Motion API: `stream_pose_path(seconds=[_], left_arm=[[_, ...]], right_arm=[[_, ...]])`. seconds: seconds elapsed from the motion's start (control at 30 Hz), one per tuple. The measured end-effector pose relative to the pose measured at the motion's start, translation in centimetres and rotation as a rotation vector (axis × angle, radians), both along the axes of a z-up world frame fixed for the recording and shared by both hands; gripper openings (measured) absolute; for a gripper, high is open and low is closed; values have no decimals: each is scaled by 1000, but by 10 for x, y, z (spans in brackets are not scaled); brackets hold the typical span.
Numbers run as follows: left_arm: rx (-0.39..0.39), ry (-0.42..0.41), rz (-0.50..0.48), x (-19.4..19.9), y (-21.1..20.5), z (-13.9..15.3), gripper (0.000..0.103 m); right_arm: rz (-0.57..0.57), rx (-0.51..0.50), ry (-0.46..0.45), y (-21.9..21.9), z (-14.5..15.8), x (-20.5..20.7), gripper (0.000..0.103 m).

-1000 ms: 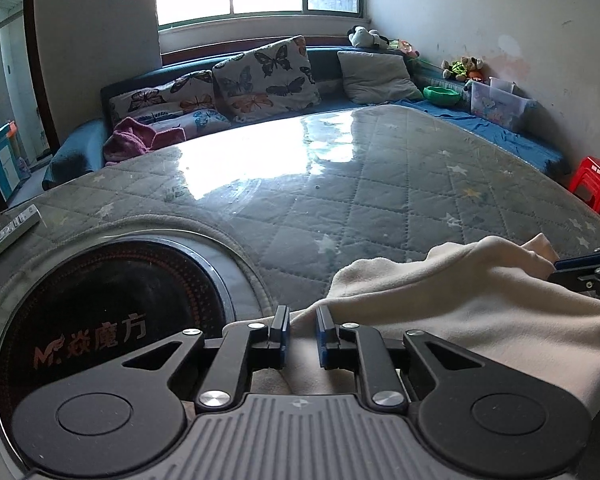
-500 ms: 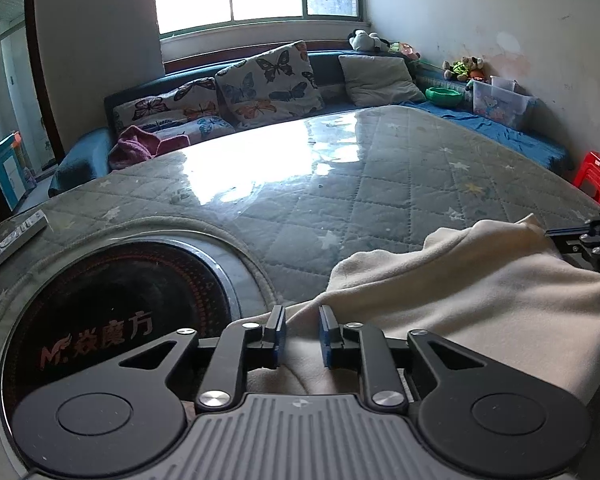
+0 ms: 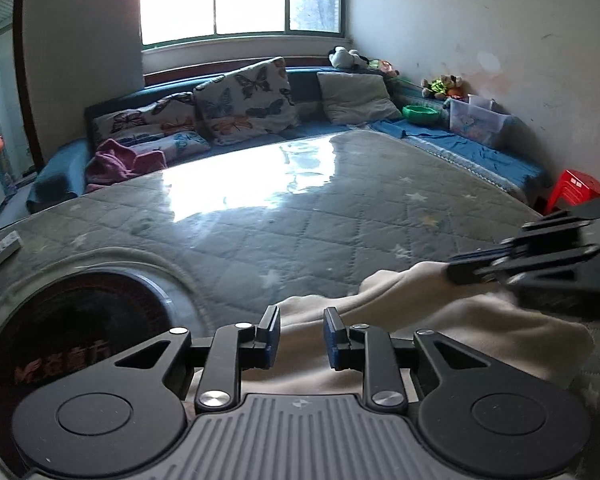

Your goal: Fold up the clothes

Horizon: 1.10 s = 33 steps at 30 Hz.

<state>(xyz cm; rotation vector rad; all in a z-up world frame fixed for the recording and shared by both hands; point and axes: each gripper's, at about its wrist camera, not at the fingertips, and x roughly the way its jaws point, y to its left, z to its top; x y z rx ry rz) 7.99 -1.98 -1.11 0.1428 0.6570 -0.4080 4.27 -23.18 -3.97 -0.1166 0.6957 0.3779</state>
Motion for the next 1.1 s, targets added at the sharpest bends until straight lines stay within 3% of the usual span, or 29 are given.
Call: stream_pose_path(seconds=[0.13, 0.27, 0.5, 0.7, 0.87, 1.1], left_arm=[[-4, 37, 8, 13, -7, -9, 27], [-9, 38, 24, 17, -6, -14, 28], [-7, 30, 27, 13, -5, -15, 28], [4, 22, 28, 11, -8, -15, 28], [7, 15, 31, 12, -9, -16, 29], [-59, -21, 34, -16, 8, 2, 27]], right_arm=[[10, -44, 37, 16, -12, 14, 6], [2, -17, 33, 12, -10, 12, 6], [16, 6, -59, -8, 14, -41, 6], [36, -59, -94, -6, 0, -82, 6], [6, -55, -100, -13, -18, -92, 6], [-33, -10, -149, -19, -6, -102, 6]])
